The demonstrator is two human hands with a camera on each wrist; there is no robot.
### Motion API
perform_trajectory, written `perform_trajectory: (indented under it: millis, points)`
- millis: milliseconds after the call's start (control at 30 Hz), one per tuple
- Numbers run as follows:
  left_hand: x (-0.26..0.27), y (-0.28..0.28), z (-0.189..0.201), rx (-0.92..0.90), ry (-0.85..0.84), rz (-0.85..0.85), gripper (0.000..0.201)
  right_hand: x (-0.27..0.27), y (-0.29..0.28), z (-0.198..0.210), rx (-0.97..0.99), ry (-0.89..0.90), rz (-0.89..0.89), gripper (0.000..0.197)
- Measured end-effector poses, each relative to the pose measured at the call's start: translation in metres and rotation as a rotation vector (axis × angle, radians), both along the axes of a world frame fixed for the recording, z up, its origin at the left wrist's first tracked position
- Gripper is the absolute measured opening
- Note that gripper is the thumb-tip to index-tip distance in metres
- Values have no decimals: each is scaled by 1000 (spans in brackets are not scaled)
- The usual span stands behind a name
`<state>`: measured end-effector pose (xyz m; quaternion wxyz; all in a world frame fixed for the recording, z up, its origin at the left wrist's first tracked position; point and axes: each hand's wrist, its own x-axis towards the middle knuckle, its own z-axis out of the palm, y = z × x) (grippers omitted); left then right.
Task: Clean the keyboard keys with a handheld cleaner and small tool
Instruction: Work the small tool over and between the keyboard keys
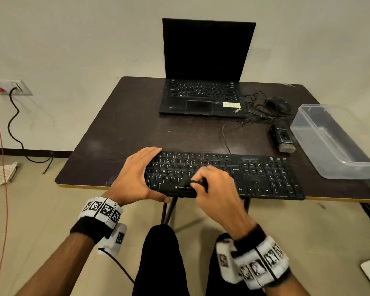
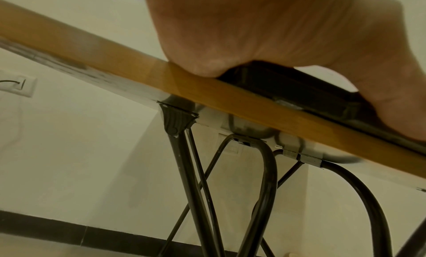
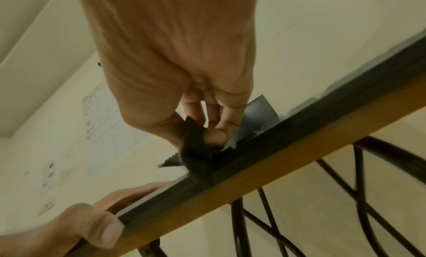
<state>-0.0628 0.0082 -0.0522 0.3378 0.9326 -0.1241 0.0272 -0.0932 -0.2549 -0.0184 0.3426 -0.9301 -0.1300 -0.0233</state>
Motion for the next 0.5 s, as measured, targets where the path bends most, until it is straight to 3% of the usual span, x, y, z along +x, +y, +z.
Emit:
perform_trajectory:
  millis: [133,300,400,500]
  points:
    - [-1,-2,1,-2,1,8,144,-13,-12,-9,41,-86,-77,23]
    - [0,0,2,13,-24,-8,142,-12,50,-17,126,-136,75,13]
    - [0,-1,2,13,-12,-9,142,-14,22,-17,81,-155,40,17]
    - [-1,-1,2,-5,11,-2,143,-18,-32,-17,109,-172,-139,20]
